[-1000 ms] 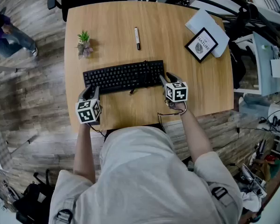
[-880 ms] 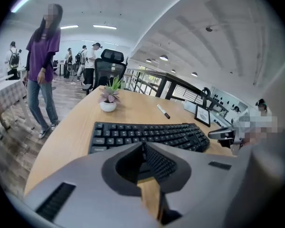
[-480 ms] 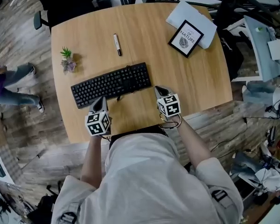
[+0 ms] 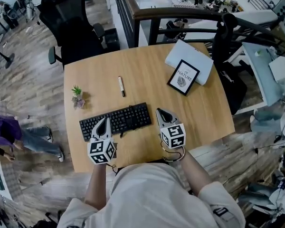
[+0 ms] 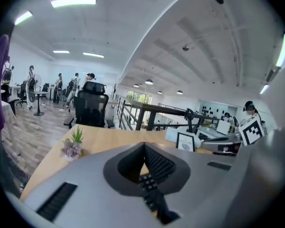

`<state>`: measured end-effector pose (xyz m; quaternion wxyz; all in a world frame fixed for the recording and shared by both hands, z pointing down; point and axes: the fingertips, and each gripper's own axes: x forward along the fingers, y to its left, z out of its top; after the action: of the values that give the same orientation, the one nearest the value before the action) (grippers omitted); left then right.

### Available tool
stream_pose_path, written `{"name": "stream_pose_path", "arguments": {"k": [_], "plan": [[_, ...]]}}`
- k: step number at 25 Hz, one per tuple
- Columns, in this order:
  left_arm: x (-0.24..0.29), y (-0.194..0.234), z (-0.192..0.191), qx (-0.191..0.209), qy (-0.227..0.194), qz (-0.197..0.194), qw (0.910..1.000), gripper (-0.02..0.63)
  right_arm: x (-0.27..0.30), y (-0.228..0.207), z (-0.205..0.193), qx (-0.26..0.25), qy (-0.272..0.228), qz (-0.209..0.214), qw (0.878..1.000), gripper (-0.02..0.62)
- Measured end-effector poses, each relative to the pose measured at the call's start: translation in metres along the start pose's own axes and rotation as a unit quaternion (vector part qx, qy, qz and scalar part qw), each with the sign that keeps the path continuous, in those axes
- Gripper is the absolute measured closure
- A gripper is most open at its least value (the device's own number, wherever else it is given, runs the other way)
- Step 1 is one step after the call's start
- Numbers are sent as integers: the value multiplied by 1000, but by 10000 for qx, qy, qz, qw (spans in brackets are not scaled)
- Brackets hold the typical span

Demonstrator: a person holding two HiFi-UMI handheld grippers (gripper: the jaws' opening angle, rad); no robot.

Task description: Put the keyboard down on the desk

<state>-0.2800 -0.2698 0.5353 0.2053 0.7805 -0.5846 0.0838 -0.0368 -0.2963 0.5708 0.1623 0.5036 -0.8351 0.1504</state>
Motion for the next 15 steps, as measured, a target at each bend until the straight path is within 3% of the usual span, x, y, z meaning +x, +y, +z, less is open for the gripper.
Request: {"name": "stream_pose_path", "arguments": {"k": [5, 8, 11, 15], "plan": [[-17, -13, 67, 85, -574, 27, 9983, 595, -24, 0, 87, -412, -844, -139, 9955, 592], [-31, -26, 109, 430, -983, 20, 9942, 595, -40, 0, 130, -421, -1259, -160, 9910, 592], [-48, -33, 141, 666, -1413, 83, 9877, 595, -58, 1, 161, -562, -1597, -250, 9852, 592], [-60, -23, 160, 542, -1747, 277, 9827, 595, -72, -1, 188, -782, -1911, -325, 9779, 592]]}}
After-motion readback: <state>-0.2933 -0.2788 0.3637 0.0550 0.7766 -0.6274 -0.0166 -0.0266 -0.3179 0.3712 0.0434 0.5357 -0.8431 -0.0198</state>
